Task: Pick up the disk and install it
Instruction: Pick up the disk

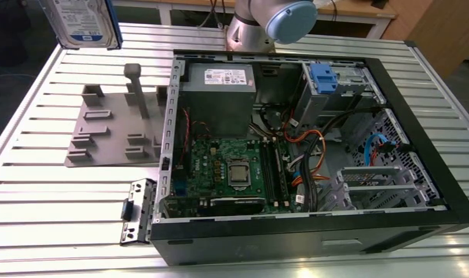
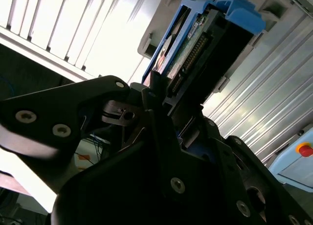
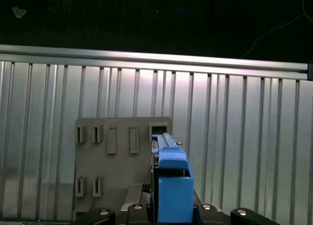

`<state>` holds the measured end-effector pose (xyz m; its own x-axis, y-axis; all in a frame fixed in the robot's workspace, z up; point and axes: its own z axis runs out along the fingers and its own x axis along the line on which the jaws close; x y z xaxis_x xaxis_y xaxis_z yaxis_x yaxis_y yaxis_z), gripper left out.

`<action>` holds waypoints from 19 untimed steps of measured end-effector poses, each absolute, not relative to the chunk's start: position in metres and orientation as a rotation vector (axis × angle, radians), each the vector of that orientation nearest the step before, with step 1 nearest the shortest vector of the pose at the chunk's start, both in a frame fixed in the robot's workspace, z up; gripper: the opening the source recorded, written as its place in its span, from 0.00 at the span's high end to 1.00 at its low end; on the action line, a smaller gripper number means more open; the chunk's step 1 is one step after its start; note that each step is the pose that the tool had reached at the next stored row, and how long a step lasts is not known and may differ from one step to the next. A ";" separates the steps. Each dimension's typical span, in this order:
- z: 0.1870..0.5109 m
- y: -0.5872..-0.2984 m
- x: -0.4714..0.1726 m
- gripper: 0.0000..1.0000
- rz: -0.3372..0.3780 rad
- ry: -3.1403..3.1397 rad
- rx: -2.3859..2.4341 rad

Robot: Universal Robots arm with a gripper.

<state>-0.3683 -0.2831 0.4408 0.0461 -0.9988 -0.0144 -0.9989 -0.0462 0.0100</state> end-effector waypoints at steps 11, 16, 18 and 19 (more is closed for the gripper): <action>0.471 -0.283 -0.368 0.64 0.027 2.168 -2.270; 0.486 -0.283 -0.368 0.64 0.027 2.168 -2.270; 0.493 -0.283 -0.368 0.64 0.027 2.168 -2.270; 0.496 -0.283 -0.368 0.64 0.027 2.168 -2.270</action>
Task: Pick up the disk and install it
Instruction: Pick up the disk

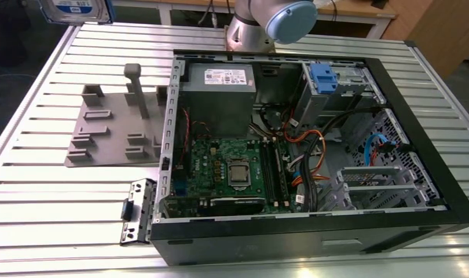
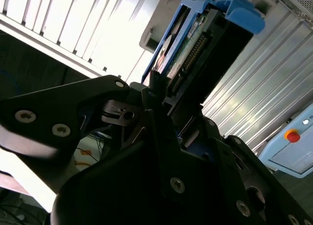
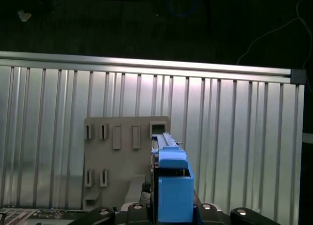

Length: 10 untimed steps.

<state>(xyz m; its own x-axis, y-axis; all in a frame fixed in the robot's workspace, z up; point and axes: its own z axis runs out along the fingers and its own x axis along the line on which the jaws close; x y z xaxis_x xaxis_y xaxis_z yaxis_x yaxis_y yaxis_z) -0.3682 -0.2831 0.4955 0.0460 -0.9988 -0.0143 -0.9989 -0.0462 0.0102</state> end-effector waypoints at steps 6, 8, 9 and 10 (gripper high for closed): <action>0.509 -0.283 -0.368 0.64 0.027 2.168 -2.270; 0.512 -0.283 -0.368 0.64 0.027 2.168 -2.270; 0.514 -0.283 -0.368 0.64 0.027 2.168 -2.270; 0.516 -0.283 -0.368 0.64 0.027 2.168 -2.270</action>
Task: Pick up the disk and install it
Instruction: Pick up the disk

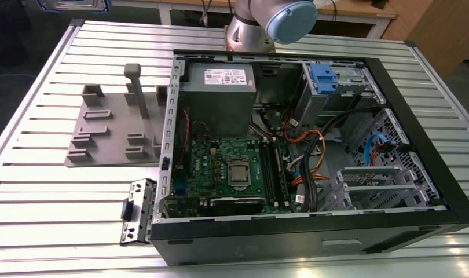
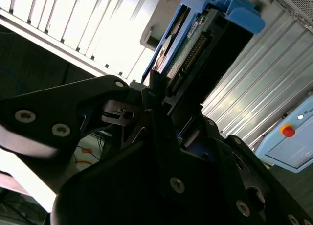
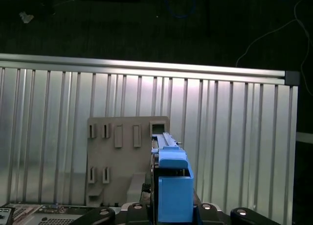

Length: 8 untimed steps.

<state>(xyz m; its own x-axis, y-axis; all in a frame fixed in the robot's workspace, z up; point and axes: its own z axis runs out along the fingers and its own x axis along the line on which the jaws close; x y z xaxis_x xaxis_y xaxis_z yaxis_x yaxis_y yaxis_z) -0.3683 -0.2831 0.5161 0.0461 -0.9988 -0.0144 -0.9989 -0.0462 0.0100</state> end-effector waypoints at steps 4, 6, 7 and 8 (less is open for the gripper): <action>0.524 -0.283 -0.368 0.64 0.027 2.168 -2.270; 0.527 -0.283 -0.368 0.64 0.027 2.168 -2.270; 0.530 -0.283 -0.368 0.64 0.027 2.168 -2.270; 0.532 -0.283 -0.368 0.64 0.027 2.168 -2.270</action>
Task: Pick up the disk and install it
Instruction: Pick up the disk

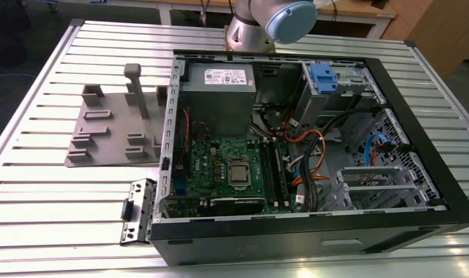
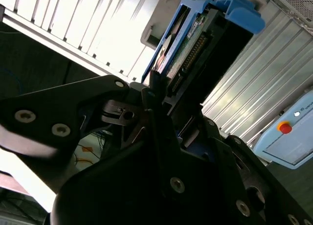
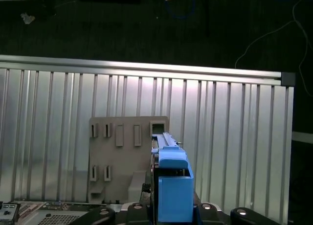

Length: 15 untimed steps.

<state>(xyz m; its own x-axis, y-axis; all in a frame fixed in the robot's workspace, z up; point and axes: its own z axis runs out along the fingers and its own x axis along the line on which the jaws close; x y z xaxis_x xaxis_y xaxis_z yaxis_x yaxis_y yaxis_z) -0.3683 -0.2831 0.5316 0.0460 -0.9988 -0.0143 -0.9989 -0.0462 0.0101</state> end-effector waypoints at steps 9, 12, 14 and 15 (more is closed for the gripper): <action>0.533 -0.283 -0.367 0.64 0.027 2.168 -2.270; 0.533 -0.283 -0.360 0.64 0.027 2.170 -2.269; 0.533 -0.283 -0.353 0.64 0.026 2.171 -2.268; 0.533 -0.283 -0.349 0.64 0.026 2.171 -2.268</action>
<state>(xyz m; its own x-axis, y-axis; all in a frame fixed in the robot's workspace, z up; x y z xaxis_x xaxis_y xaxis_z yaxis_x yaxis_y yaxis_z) -0.3489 -0.2831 0.5330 0.0439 -0.9989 -0.0134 -0.9990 -0.0440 0.0101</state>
